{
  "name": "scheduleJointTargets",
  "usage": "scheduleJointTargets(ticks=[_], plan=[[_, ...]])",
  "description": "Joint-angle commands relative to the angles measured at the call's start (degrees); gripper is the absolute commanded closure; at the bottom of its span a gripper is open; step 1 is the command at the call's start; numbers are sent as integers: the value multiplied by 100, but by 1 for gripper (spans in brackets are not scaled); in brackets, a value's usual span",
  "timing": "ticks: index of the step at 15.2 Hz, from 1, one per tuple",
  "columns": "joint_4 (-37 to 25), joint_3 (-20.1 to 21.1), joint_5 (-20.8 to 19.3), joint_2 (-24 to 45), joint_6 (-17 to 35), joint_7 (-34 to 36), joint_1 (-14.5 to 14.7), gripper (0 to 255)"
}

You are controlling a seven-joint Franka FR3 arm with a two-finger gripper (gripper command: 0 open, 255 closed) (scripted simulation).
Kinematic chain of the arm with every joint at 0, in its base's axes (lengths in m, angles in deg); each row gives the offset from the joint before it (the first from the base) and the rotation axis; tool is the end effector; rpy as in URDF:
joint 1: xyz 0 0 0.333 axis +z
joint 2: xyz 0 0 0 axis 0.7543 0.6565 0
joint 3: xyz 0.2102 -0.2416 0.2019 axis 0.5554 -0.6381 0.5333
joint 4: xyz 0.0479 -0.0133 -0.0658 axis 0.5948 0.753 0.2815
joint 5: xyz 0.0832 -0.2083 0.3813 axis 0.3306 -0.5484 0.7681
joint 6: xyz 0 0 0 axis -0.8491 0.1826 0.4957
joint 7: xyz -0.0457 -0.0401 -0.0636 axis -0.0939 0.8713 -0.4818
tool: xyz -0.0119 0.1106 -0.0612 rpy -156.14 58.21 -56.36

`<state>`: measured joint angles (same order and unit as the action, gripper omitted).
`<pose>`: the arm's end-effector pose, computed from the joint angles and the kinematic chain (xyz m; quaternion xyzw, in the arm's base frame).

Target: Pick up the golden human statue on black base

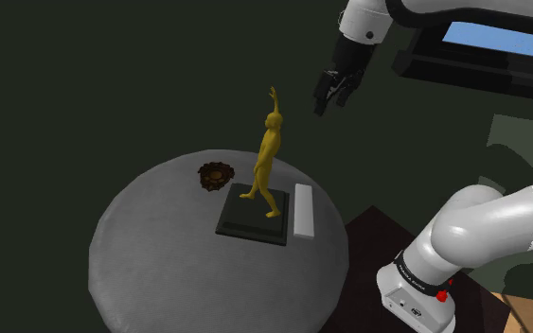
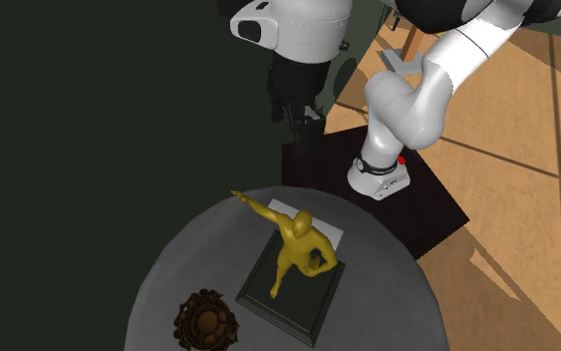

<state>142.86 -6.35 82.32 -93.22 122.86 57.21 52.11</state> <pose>0.3604 0.1457 0.6619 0.9975 0.0470 0.0518 0.0078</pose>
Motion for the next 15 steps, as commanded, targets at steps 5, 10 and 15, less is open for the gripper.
scheduleJointTargets(ticks=[5,10,15], plan=[[-1024,699,160,880,-224,886,76,0],[-2026,1294,95,1748,-437,1674,128,0],[-1806,1388,103,1811,-166,1781,161,0]])
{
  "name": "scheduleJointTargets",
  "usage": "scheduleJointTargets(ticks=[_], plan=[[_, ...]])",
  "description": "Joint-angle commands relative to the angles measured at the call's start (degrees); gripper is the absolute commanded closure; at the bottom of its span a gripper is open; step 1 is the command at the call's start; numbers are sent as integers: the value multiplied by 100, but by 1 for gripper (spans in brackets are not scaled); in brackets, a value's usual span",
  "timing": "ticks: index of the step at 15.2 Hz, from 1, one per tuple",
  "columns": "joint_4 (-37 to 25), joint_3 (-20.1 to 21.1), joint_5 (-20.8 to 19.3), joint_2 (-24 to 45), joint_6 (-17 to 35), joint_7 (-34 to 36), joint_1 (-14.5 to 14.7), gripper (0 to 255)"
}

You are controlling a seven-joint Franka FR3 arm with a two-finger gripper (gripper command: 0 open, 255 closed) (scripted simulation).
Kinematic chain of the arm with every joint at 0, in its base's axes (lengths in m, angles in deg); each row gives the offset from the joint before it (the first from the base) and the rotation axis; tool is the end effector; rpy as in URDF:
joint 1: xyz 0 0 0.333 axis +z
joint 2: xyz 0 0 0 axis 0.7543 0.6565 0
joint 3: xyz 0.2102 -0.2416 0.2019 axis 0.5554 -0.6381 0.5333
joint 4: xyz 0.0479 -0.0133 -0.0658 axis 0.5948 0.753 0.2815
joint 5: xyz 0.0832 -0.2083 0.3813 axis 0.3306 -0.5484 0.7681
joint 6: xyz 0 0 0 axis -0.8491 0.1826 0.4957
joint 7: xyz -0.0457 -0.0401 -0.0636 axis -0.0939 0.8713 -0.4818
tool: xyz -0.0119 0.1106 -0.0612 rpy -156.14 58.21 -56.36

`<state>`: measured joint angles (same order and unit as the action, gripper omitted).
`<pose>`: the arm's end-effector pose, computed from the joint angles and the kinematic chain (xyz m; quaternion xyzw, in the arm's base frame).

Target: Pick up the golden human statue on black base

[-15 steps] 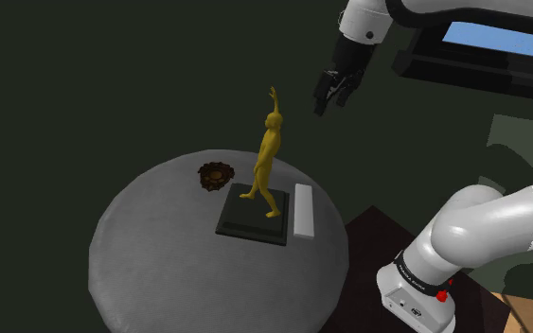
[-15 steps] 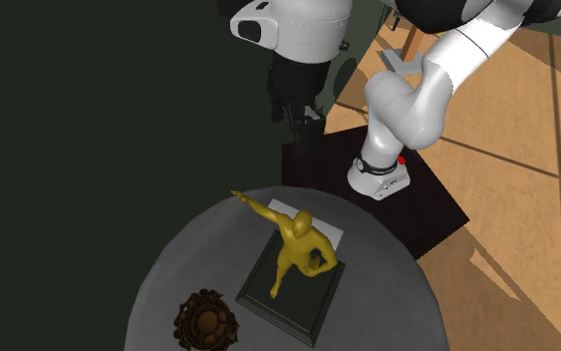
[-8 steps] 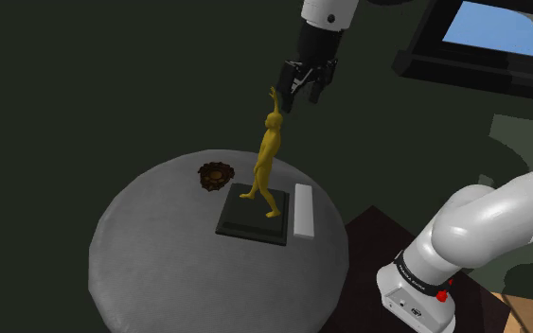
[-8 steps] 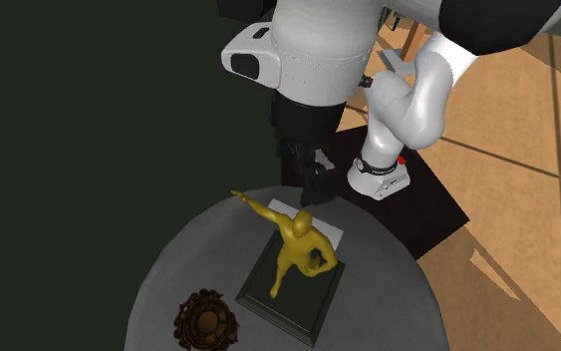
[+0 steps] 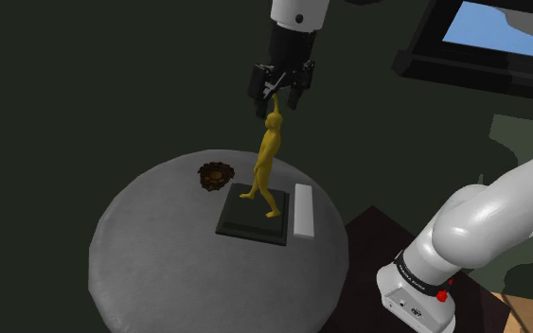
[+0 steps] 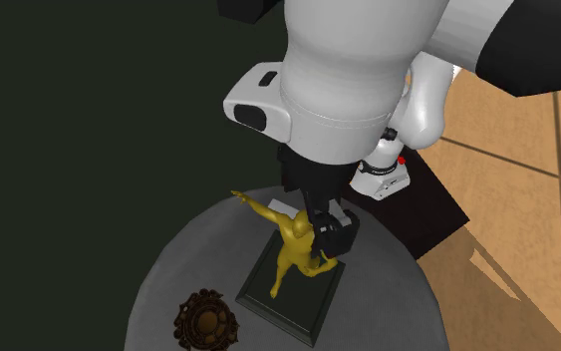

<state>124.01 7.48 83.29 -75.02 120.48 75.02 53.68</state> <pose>0.4044 0.3102 0.6824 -0.9990 -0.0367 -0.0271 0.0024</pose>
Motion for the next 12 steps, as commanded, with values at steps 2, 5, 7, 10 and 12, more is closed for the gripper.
scheduleJointTargets(ticks=[2,5,7,10,12], plan=[[271,6,25,-49,226,-12,12,0],[419,8,39,-77,347,-21,19,0],[407,6,35,-69,343,-25,17,255],[407,6,36,-70,342,-24,17,255],[407,7,36,-70,342,-24,17,255]])
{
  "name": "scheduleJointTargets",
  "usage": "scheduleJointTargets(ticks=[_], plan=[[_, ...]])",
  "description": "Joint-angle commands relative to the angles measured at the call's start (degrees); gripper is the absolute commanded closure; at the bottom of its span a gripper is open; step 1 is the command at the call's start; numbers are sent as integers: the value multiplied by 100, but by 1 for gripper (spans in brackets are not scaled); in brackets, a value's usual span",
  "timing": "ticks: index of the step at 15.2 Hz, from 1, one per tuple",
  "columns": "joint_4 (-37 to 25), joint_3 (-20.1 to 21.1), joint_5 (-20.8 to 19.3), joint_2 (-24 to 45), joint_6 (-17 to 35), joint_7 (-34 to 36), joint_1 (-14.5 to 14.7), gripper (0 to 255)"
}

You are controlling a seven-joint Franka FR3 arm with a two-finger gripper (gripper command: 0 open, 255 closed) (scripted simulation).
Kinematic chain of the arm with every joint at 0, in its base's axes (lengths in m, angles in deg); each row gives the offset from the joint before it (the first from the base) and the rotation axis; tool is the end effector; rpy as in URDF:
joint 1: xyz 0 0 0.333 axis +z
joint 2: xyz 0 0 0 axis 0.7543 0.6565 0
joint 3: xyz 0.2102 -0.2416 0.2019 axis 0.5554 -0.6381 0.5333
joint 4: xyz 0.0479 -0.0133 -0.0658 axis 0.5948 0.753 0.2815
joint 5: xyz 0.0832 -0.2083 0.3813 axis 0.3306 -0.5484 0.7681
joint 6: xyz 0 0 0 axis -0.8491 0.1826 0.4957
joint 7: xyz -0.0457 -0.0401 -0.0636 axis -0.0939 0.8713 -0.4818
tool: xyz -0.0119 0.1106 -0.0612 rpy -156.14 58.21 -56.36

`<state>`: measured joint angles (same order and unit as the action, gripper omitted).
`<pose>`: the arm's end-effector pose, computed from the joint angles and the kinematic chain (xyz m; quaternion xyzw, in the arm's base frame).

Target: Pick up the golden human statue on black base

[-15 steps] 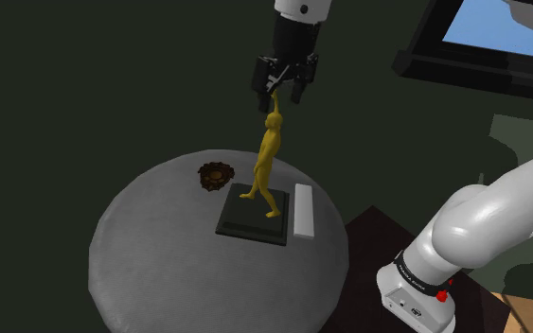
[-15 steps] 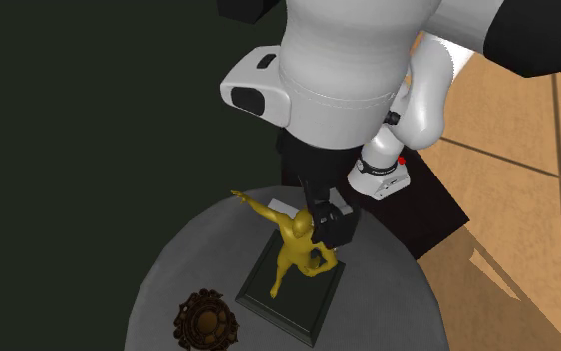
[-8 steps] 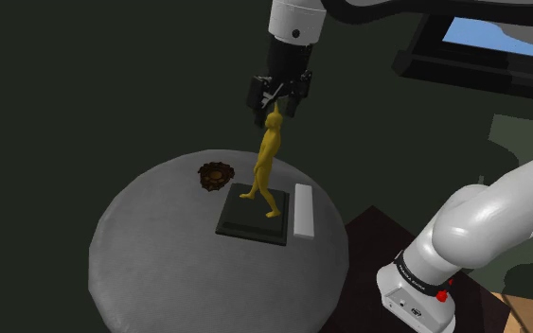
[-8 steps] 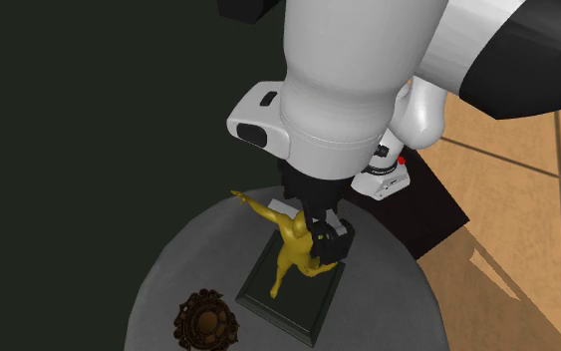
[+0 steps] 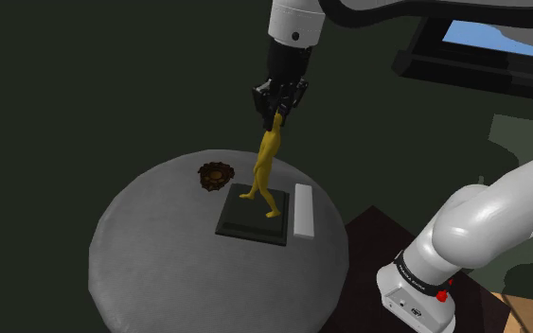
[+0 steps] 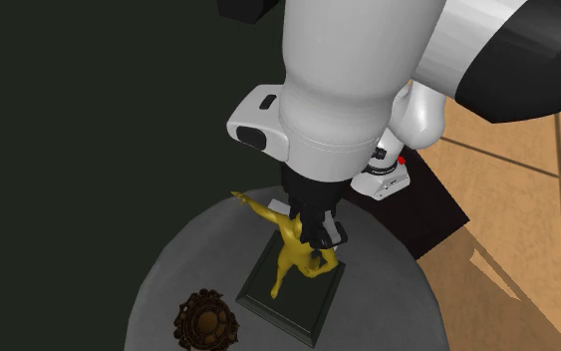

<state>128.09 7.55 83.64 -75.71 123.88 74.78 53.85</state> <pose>0.4048 0.3100 0.6556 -0.9990 -0.0365 -0.0268 0.0023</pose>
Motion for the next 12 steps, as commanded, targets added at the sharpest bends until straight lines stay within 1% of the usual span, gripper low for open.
scheduleJointTargets(ticks=[1,3,12], plan=[[-2,0,0,0,2,0,0,255],[10,2,4,-8,7,3,3,255],[-883,5,-89,200,-693,68,-37,255]])
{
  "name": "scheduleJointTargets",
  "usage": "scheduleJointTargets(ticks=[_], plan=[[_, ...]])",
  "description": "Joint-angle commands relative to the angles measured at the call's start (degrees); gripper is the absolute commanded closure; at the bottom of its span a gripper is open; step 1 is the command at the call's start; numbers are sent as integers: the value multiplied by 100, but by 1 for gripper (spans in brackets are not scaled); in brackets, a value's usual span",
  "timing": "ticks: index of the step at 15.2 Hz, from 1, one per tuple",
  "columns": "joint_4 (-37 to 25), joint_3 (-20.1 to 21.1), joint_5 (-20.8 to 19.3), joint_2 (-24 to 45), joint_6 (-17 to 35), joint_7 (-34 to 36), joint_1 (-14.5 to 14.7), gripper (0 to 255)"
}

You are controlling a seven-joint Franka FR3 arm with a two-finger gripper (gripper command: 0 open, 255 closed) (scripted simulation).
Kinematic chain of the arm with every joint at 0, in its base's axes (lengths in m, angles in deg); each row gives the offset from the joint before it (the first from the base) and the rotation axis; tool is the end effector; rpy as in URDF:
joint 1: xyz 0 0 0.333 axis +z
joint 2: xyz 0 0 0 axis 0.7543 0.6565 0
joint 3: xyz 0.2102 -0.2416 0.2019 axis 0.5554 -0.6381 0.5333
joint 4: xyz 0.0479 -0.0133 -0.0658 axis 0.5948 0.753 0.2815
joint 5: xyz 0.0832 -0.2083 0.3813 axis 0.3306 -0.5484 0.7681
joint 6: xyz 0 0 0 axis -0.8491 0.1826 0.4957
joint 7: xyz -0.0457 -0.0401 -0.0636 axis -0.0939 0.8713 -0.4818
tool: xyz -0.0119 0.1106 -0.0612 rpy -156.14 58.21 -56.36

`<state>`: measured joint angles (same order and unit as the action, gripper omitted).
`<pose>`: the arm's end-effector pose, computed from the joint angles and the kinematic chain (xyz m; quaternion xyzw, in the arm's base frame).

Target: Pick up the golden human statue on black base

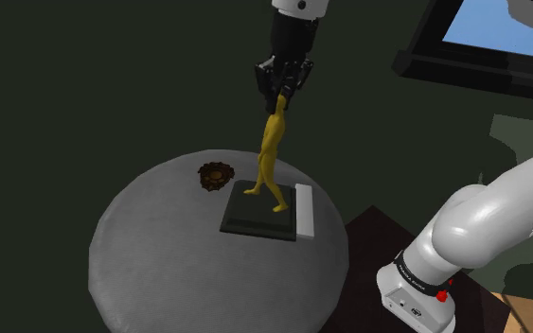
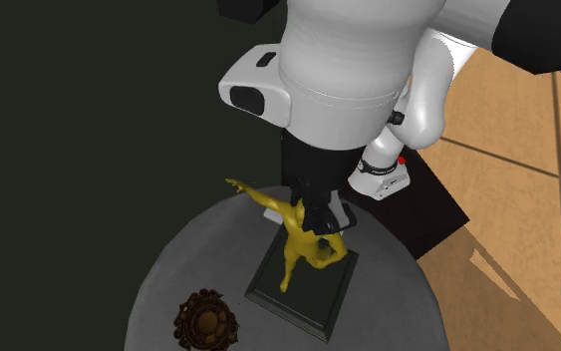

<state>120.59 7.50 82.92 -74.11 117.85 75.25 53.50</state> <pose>0.4057 0.3101 0.7023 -0.9990 -0.0365 -0.0266 0.0023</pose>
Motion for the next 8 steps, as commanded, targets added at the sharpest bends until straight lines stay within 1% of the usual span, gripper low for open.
scheduleJointTargets(ticks=[1,6,8], plan=[[-241,14,-29,70,-168,31,-7,255],[-812,43,-102,251,-573,89,-25,255],[-829,44,-104,257,-585,91,-26,255]])
